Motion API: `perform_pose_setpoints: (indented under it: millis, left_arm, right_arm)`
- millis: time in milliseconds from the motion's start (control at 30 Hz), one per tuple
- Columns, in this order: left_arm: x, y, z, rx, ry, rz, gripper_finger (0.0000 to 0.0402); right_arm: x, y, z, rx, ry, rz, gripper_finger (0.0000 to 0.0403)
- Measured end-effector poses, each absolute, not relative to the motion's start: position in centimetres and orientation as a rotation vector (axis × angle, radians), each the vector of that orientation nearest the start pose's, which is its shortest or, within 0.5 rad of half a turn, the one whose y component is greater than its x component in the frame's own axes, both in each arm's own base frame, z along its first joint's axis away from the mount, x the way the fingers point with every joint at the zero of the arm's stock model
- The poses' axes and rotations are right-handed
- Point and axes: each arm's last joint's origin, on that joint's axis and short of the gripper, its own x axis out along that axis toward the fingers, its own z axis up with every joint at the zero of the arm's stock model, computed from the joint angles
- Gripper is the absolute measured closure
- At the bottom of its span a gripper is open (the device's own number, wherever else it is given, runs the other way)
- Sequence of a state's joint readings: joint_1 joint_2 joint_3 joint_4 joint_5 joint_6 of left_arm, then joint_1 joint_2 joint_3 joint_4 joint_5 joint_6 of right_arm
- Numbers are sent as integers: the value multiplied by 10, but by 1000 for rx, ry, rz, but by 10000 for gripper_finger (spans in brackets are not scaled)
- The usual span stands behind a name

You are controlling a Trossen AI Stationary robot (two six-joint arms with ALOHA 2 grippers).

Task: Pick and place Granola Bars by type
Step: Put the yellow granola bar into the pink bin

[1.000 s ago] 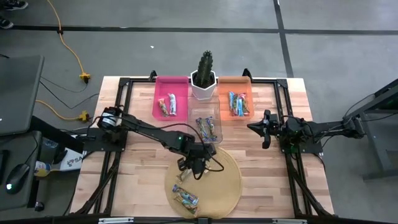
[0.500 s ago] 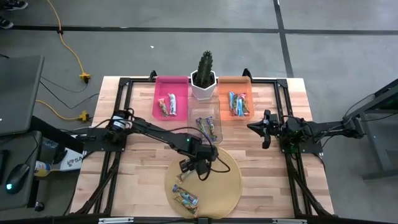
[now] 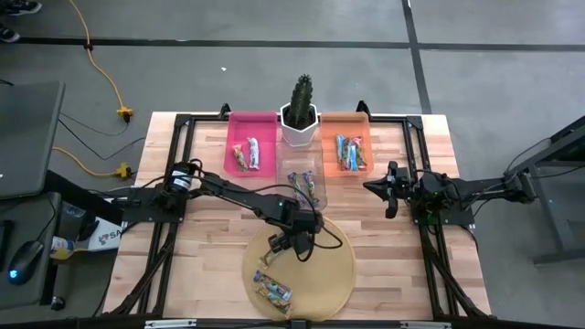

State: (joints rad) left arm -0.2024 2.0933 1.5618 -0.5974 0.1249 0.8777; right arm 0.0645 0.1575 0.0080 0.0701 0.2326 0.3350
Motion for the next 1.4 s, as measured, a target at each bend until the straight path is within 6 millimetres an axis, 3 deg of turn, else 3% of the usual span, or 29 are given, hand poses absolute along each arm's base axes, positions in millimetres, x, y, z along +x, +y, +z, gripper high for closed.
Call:
perform_pose_setpoints:
  millis: [467, 1100, 1400]
  left_arm:
    - [425, -91, 156, 759, 994, -794, 160]
    - [424, -92, 153, 714, 1016, -791, 264]
    - [424, -92, 153, 664, 1036, -758, 284]
  right_arm:
    - [107, 0, 159, 321, 61, -180, 402]
    - [107, 0, 159, 320, 60, -181, 402]
    - [107, 0, 159, 321, 60, -181, 402]
